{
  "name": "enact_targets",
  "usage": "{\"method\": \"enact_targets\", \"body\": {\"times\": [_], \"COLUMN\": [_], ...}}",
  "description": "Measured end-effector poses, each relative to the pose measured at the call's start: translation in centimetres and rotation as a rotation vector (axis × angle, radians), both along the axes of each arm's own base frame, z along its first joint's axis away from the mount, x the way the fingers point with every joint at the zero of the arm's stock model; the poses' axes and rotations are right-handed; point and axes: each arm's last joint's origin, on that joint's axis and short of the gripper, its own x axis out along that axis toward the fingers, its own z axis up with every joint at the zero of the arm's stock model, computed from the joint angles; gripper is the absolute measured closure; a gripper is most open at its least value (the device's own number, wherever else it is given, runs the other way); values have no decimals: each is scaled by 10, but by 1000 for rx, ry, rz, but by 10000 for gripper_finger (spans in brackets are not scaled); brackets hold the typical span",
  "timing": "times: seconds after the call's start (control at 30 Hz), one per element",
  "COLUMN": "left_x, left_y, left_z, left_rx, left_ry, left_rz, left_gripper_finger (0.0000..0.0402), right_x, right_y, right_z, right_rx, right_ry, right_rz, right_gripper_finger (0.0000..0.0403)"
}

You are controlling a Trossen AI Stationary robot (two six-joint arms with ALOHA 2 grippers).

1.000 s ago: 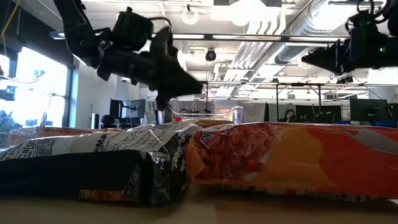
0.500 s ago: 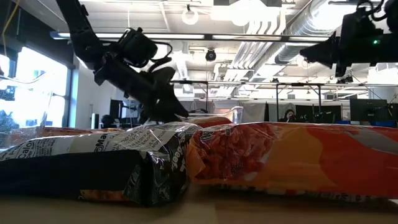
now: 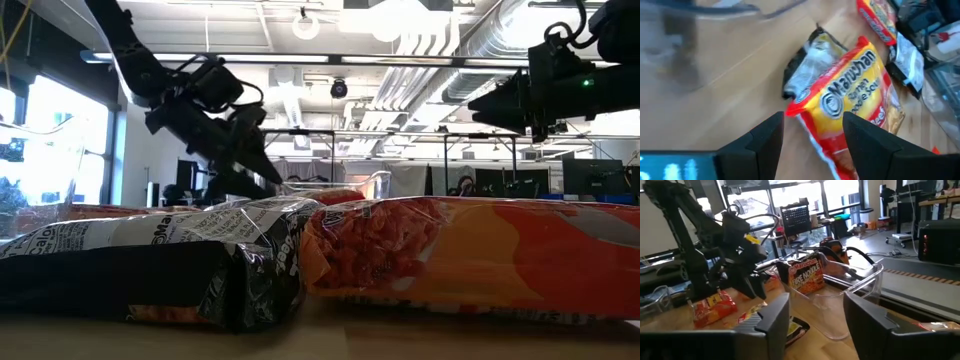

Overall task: Sort Maruchan noodles
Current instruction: Put the bottom red noodle pack into the bottom right transparent bin

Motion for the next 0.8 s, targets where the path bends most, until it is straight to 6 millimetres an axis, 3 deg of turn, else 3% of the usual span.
{"method": "enact_targets", "body": {"times": [0.17,0.47,0.8], "left_x": [3,20,24], "left_y": [-6,-8,-6], "left_z": [-1,-25,-22], "left_rx": [-50,-84,-34], "left_ry": [-8,-58,-123], "left_rz": [-34,-33,-48], "left_gripper_finger": [206,206,234], "right_x": [0,1,2], "right_y": [0,2,3], "right_z": [0,0,0], "right_rx": [17,67,74], "right_ry": [-8,-36,-36], "right_rz": [20,81,118], "right_gripper_finger": [200,189,190]}}
